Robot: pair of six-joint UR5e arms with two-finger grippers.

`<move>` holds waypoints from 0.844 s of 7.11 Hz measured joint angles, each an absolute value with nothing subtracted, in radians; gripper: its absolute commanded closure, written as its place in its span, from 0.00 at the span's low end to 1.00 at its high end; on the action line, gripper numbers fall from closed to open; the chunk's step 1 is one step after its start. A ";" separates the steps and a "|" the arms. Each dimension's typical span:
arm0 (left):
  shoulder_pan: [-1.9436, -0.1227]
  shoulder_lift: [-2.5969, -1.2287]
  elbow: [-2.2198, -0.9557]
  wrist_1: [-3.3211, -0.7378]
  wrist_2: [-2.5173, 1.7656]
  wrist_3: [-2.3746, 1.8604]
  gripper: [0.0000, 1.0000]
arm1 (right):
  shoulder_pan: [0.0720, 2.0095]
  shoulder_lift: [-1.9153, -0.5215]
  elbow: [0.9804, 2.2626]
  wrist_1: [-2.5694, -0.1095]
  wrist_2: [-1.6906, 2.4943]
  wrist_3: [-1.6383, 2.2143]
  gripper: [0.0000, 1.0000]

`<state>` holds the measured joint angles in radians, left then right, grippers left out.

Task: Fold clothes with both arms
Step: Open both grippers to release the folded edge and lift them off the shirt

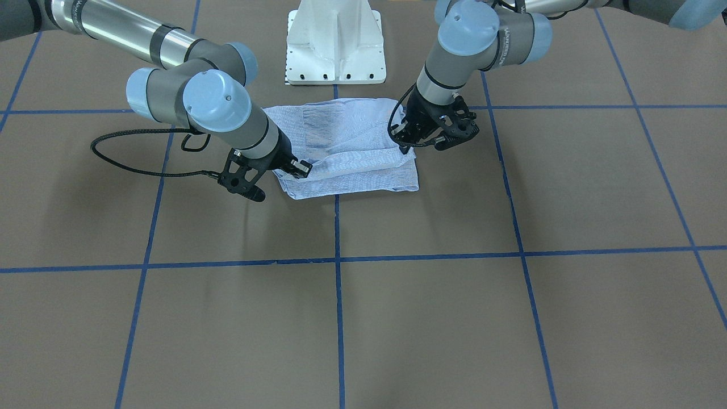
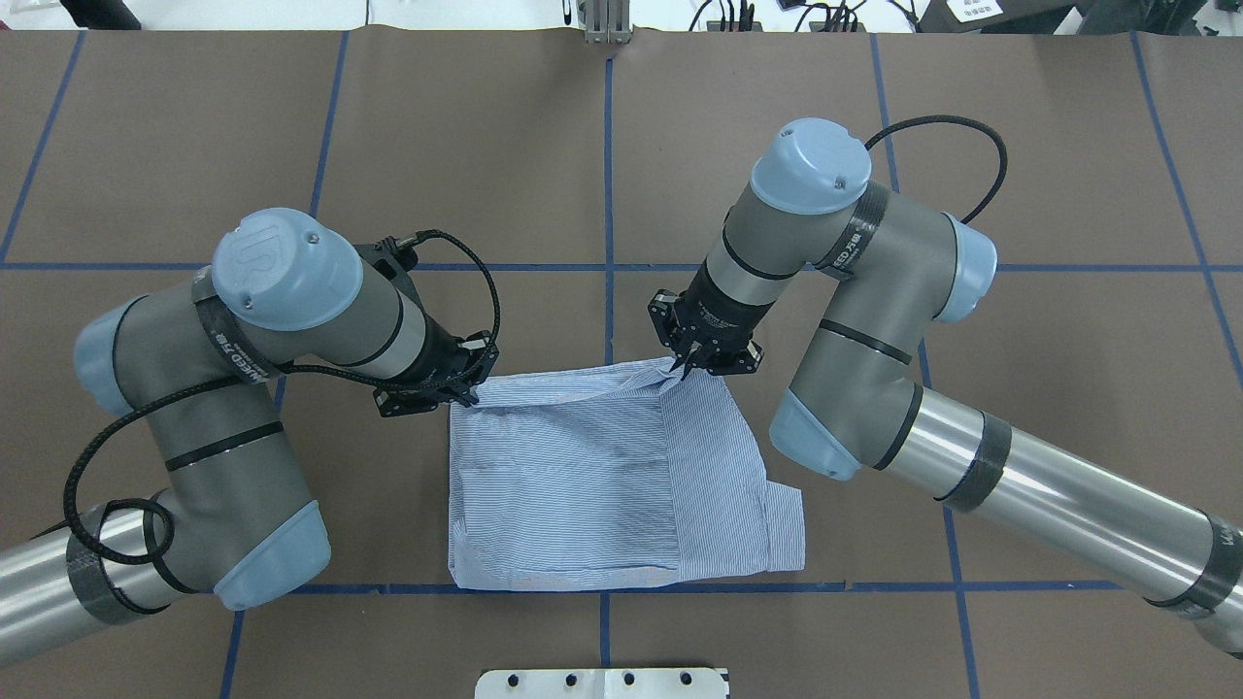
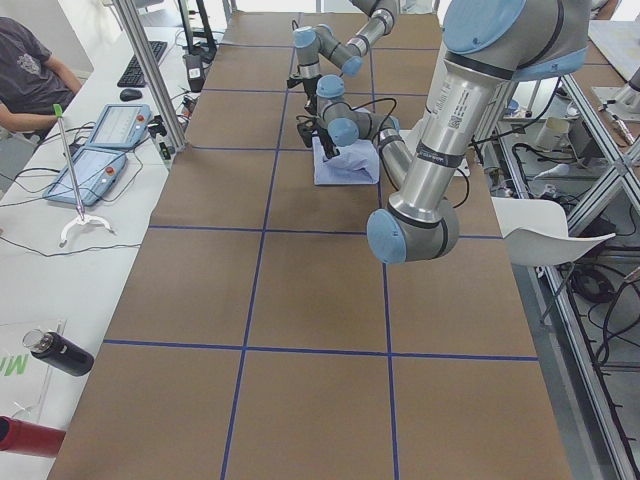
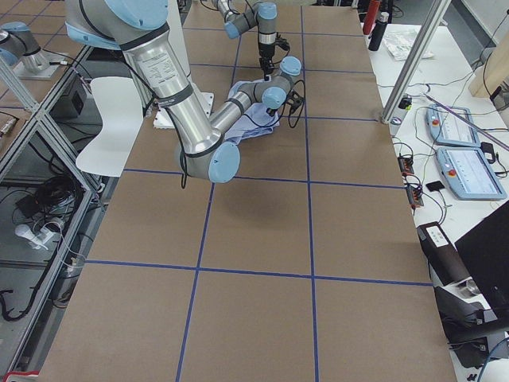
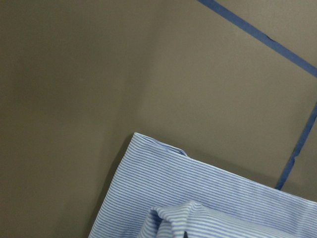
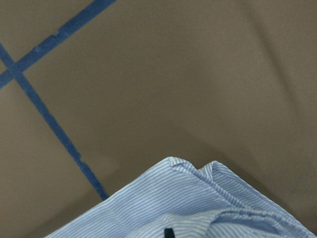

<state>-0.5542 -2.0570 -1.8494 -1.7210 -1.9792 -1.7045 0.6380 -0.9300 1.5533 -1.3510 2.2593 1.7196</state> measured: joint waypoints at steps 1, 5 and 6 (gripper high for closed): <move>-0.554 -2.058 -1.843 -1.722 -1.973 -1.702 1.00 | 0.638 -0.929 1.547 -1.344 2.258 1.720 1.00; -0.554 -2.060 -1.841 -1.724 -1.964 -1.701 0.01 | 0.638 -0.918 1.542 -1.335 2.237 1.721 0.00; -0.555 -2.060 -1.843 -1.723 -1.959 -1.701 0.01 | 0.640 -0.912 1.542 -1.335 2.223 1.723 0.00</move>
